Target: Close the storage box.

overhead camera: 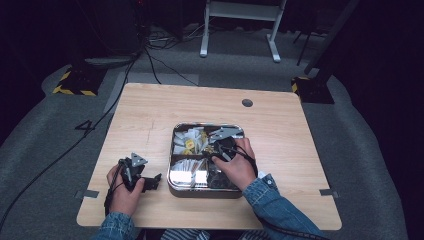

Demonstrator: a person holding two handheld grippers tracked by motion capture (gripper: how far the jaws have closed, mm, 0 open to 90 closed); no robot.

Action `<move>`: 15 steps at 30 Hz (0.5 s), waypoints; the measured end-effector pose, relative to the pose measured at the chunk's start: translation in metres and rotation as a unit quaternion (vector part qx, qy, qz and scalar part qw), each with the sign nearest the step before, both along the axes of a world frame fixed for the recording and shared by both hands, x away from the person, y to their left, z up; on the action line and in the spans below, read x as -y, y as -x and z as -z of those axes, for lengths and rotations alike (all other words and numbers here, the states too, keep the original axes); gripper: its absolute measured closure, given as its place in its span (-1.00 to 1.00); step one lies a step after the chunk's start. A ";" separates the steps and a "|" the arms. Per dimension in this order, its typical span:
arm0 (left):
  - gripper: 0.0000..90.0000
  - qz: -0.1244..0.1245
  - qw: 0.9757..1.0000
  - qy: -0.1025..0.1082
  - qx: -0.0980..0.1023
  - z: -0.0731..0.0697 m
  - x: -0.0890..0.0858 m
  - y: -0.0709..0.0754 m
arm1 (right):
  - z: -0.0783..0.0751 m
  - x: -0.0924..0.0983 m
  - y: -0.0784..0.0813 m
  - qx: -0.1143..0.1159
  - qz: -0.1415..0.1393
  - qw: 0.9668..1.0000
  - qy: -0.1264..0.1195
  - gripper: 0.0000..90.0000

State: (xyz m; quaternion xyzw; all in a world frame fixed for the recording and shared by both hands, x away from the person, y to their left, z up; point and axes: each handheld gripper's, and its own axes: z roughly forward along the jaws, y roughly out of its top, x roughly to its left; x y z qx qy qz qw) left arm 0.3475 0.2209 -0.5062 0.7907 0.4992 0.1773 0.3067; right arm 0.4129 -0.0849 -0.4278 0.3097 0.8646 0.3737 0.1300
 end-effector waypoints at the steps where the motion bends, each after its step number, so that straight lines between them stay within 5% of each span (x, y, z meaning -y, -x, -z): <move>1: -1.00 0.000 1.000 0.000 0.000 0.000 0.000 0.000 | 0.001 0.000 0.000 0.000 0.001 1.000 0.000 0.31; 15: -1.00 -0.001 1.000 0.000 0.000 0.000 0.000 0.000 | 0.009 0.001 -0.002 0.002 -0.006 1.000 0.004 0.31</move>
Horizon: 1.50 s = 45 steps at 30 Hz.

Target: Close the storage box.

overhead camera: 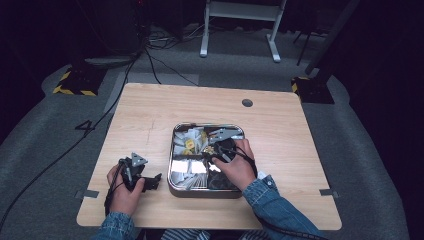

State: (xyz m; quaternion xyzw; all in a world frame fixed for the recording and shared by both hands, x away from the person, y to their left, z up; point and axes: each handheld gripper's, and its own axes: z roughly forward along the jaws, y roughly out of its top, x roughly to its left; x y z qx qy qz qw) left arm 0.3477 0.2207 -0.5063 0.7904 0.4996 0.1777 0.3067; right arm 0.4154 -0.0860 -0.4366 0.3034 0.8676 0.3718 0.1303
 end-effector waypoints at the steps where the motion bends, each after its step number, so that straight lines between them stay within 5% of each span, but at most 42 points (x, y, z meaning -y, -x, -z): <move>1: -1.00 0.000 1.000 0.000 0.000 0.000 0.000 0.000 | 0.000 0.000 0.000 0.000 -0.001 1.000 -0.001 0.31; 17: -1.00 0.000 1.000 0.000 0.000 0.000 0.000 0.000 | 0.003 0.003 0.001 0.008 -0.013 1.000 -0.007 0.29; 24: -1.00 0.000 1.000 0.000 0.000 0.000 0.000 0.000 | 0.003 0.002 0.000 0.010 -0.022 1.000 -0.020 0.11; 45: -1.00 0.000 1.000 0.000 0.000 0.000 0.000 0.000 | -0.035 0.024 0.003 0.027 -0.026 0.996 -0.082 -0.03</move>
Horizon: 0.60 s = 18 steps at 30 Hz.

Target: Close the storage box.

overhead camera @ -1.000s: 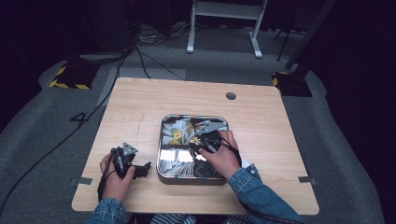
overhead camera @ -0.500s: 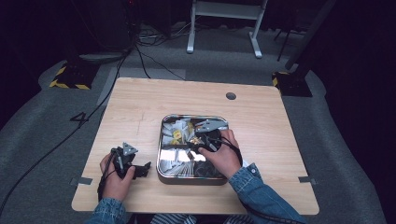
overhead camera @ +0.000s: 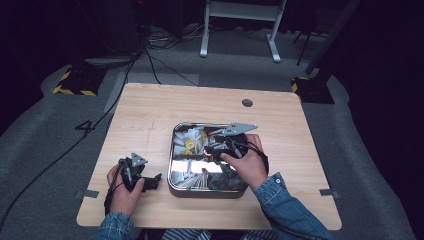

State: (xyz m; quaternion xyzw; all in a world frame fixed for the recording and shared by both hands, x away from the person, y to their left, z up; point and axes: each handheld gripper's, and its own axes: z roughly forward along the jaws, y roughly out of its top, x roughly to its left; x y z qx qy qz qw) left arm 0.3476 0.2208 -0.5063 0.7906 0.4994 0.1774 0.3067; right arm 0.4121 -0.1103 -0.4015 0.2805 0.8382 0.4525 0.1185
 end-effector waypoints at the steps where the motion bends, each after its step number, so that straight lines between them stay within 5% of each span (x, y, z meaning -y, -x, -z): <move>1: -1.00 0.000 1.000 0.000 0.000 0.000 0.000 0.000 | -0.002 0.002 0.000 0.001 0.000 1.000 -0.001 -0.04; 18: -1.00 0.016 1.000 0.001 -0.001 0.000 -0.006 0.009 | -0.025 0.055 0.001 0.010 0.009 1.000 -0.022 -0.09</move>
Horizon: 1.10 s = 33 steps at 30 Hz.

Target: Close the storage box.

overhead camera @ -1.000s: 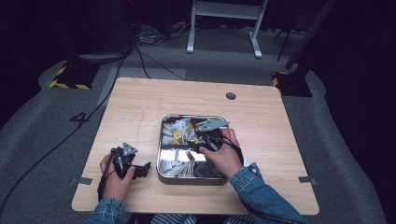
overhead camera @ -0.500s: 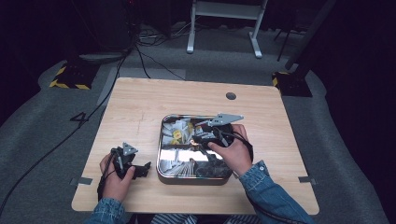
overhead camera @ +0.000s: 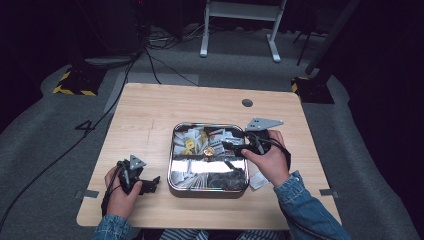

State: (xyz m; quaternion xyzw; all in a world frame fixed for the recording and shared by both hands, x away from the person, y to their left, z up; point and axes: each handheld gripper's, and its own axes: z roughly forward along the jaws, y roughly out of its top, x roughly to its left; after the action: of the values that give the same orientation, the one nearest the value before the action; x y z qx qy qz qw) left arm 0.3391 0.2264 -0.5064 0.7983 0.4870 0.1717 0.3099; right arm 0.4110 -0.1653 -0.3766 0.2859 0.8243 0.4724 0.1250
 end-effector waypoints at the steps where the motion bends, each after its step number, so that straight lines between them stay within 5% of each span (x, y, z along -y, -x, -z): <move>1: -1.00 0.003 1.000 -0.001 -0.001 0.000 -0.001 0.000 | 0.000 0.003 0.000 0.000 0.002 1.000 -0.002 -0.09; 14: -1.00 0.020 1.000 0.000 0.000 0.000 -0.007 0.001 | 0.011 0.070 0.004 0.000 0.026 0.999 -0.041 -0.13; 18: -1.00 0.023 1.000 0.000 0.000 0.000 -0.008 0.000 | 0.009 0.087 0.001 0.011 0.028 0.999 -0.011 -0.10; 33: -1.00 0.025 1.000 0.000 0.001 0.000 -0.008 -0.003 | 0.026 0.124 -0.001 -0.008 0.074 0.997 0.016 -0.22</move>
State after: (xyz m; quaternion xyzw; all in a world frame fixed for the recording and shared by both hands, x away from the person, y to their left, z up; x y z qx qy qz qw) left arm 0.3418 0.2348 -0.5063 0.8100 0.4670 0.1646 0.3141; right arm 0.4125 -0.2894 -0.4023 0.3478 0.8092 0.4465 0.1575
